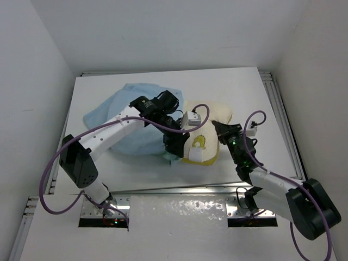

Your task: Put the pillow into the pillowcase

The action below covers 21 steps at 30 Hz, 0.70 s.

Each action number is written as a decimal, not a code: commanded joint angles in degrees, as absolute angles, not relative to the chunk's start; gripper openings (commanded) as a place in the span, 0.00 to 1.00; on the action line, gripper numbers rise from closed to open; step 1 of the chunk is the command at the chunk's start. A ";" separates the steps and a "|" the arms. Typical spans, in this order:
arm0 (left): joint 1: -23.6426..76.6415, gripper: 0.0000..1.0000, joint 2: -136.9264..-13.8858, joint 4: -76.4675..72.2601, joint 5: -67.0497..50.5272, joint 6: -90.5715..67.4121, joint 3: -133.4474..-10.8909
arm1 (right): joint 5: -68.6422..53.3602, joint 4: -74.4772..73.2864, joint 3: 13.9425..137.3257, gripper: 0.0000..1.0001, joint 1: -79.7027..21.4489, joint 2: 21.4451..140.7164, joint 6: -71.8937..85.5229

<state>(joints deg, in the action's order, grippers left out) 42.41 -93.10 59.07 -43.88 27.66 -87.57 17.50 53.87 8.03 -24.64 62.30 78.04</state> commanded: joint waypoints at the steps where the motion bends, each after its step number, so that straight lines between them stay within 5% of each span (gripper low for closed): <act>1: 43.86 0.58 -91.32 60.61 -44.82 34.34 -87.10 | 17.41 42.57 11.34 0.00 -25.75 58.80 68.57; 2: 43.86 0.83 -91.41 63.69 -44.56 39.76 -88.23 | 16.36 40.89 11.16 0.00 -25.75 58.62 67.60; 6: 43.86 0.85 -91.32 74.98 -42.11 47.11 -94.38 | 14.59 40.95 6.60 0.00 -25.75 59.23 65.49; 9: 43.77 0.85 -89.83 59.11 -30.63 34.24 -94.23 | 11.70 37.89 7.03 0.00 -25.84 60.72 63.12; 11: 43.59 0.85 -90.52 45.18 -12.55 23.49 -91.85 | 9.16 37.01 7.56 0.00 -25.75 61.52 61.88; 15: 42.37 0.80 -102.08 33.94 15.50 19.34 -95.59 | 4.31 36.13 7.91 0.00 -25.75 62.58 59.16; 21: 39.82 0.79 -121.80 32.00 23.54 14.15 -113.01 | 3.60 35.69 5.01 0.00 -25.75 58.72 59.06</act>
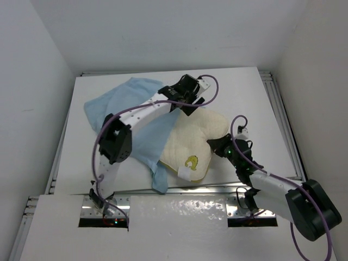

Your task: Put the pillow into the pillowcase

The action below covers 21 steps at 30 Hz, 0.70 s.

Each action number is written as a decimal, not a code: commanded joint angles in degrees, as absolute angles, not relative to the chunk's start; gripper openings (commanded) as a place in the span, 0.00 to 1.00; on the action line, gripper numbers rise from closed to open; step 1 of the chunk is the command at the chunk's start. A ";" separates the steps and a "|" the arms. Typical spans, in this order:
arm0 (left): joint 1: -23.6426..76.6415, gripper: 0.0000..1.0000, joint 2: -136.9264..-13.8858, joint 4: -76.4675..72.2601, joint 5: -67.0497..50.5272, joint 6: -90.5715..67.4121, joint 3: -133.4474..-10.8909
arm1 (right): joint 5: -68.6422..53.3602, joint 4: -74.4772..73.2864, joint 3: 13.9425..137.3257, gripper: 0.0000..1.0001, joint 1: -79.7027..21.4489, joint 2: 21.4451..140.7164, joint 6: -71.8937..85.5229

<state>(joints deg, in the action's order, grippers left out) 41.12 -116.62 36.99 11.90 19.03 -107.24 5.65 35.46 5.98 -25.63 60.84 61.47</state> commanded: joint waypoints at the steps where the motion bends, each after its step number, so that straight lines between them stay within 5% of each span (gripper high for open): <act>1: 39.73 0.79 -123.56 30.60 25.12 14.41 -114.51 | 3.60 34.47 4.75 0.00 -25.75 57.23 58.98; 9: 39.11 0.60 -133.76 24.42 35.60 15.47 -120.75 | 4.22 31.46 3.52 0.00 -25.93 53.18 58.01; 13: 38.76 0.60 -138.07 32.50 33.48 13.54 -124.10 | 5.62 31.38 2.99 0.00 -25.93 52.74 58.45; 16: 38.24 0.46 -139.74 32.17 32.70 13.62 -122.26 | 5.10 32.43 3.16 0.00 -25.93 53.35 58.19; 19: 37.27 0.17 -141.41 34.18 29.63 12.92 -123.39 | 3.87 31.30 4.83 0.00 -25.93 55.10 56.87; 20: 37.35 0.00 -141.33 34.62 27.10 13.09 -124.09 | 3.35 30.68 5.27 0.00 -25.93 55.54 56.17; 21: 37.44 0.00 -140.89 34.89 25.50 13.53 -124.10 | 3.08 30.24 5.80 0.00 -25.84 56.50 55.90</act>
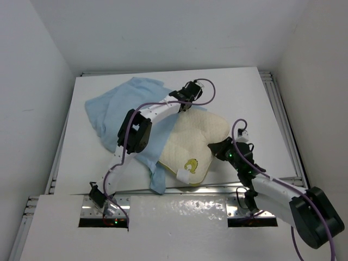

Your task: Put the pillow into the pillowcase

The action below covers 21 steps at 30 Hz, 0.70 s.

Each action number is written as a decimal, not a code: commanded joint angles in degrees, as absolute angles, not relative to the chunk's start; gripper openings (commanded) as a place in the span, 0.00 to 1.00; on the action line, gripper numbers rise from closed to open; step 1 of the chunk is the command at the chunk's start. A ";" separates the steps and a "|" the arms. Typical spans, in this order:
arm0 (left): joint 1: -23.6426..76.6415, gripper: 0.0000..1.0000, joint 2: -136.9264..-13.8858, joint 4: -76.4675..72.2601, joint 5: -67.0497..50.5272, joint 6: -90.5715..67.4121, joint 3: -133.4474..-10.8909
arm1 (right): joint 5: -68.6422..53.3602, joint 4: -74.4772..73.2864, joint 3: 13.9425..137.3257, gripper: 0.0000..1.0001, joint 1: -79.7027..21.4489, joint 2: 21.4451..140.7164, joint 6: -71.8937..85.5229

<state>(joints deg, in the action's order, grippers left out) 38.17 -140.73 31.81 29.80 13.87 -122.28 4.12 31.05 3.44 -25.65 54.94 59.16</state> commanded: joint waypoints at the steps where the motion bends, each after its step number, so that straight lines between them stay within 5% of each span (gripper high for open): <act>1: 37.53 0.00 -139.24 34.81 23.49 13.80 -123.84 | 2.99 30.32 5.89 0.00 -25.93 56.86 55.64; 11: 39.72 0.00 -120.78 29.54 -2.79 18.45 -121.47 | 0.18 24.44 12.46 0.00 -30.49 50.99 35.36; 21: 44.12 0.00 -118.92 31.99 -6.50 21.97 -122.17 | 4.04 14.34 23.02 0.00 -37.26 41.23 13.20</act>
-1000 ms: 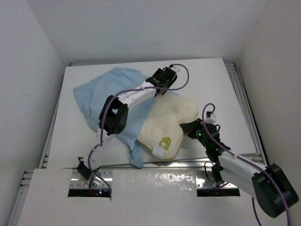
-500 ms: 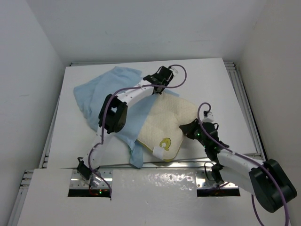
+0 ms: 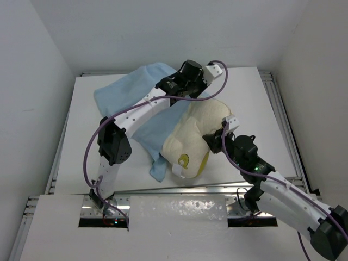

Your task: Put the pillow into the pillowcase

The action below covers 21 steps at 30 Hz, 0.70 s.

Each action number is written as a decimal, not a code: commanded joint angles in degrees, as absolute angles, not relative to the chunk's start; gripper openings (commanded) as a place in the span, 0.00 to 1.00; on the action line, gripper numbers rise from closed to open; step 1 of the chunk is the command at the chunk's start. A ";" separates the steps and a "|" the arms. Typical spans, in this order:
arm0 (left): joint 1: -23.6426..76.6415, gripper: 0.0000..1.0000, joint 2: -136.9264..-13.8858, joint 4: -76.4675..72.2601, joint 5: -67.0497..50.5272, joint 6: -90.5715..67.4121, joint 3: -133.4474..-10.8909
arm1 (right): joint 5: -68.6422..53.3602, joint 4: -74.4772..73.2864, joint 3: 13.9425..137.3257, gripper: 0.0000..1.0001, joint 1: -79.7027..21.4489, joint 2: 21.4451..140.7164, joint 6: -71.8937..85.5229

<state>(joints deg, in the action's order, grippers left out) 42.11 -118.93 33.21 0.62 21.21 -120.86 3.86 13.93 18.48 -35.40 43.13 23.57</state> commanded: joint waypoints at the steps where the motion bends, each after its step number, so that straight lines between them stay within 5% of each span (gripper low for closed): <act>1: 44.21 0.00 -119.09 31.64 -4.76 21.97 -122.43 | 3.87 13.63 23.90 0.00 -37.96 40.87 12.14; 6: 44.12 0.00 -124.35 25.85 7.79 24.52 -125.75 | 4.57 5.64 28.82 0.00 -44.73 41.66 3.79; 10: 43.95 0.00 -130.42 27.77 6.16 24.17 -134.46 | 9.57 0.18 32.25 0.00 -52.10 43.59 -1.47; 21: 44.91 0.00 -116.11 41.03 -32.68 26.53 -119.72 | 27.33 19.16 16.44 0.00 -52.91 36.11 -0.35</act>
